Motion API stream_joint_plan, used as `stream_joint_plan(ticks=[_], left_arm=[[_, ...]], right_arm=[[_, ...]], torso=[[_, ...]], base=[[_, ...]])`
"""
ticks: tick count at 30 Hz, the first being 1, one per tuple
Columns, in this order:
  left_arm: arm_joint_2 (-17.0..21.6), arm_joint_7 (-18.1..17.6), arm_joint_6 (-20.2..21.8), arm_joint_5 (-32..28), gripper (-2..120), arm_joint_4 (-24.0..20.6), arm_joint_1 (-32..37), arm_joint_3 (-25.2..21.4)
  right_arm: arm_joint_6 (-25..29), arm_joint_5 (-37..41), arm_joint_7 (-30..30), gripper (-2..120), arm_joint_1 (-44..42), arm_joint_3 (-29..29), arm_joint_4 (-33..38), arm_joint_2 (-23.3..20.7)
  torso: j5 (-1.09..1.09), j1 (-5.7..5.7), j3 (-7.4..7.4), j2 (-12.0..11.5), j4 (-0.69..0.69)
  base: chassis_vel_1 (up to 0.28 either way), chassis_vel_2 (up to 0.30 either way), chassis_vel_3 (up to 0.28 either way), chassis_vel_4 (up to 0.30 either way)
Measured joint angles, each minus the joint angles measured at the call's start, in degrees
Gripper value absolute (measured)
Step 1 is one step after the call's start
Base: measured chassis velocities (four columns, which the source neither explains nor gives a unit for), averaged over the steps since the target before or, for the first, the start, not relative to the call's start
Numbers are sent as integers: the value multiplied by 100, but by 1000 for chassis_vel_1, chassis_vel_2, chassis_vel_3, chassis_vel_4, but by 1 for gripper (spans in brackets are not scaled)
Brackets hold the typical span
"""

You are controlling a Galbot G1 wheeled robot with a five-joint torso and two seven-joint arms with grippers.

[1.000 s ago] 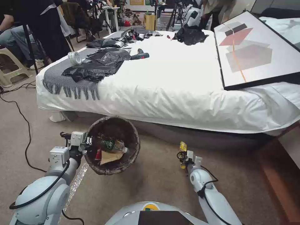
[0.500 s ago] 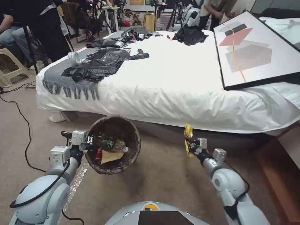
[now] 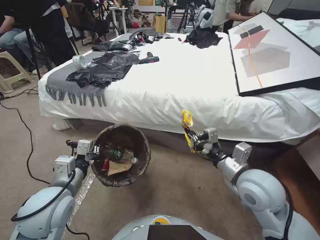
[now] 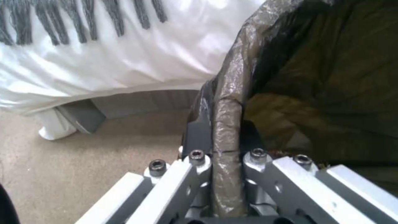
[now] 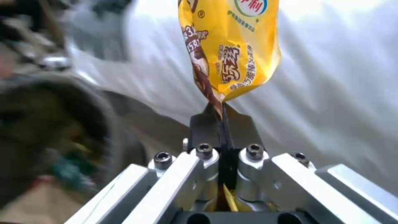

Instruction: Pick up the trash bin, then pick up the garbage from the floor and place it into the trash bin.

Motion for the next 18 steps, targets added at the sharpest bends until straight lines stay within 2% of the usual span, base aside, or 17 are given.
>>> stream_joint_plan(ticks=[8,11,12,18], left_arm=[[70,-39,4,-7,3,0,14,14],[94,-53,5,18,3,0,37,14],[94,-53,5,18,3,0,37,14],[104,-110,6,36,3,0,35,26]], right_arm=[[-208,494,-44,0,1340,-862,-164,-204],[-242,550,-109,0,1908,-1380,-429,-124],[-242,550,-109,0,1908,-1380,-429,-124],[-242,558,-110,0,2612,-2244,-796,136]], torso=[[1,0,0,0,1],[0,0,0,0,0],[0,0,0,0,0],[0,0,1,0,-1]], base=[[0,0,0,0],[0,0,0,0],[0,0,0,0],[0,0,0,0]])
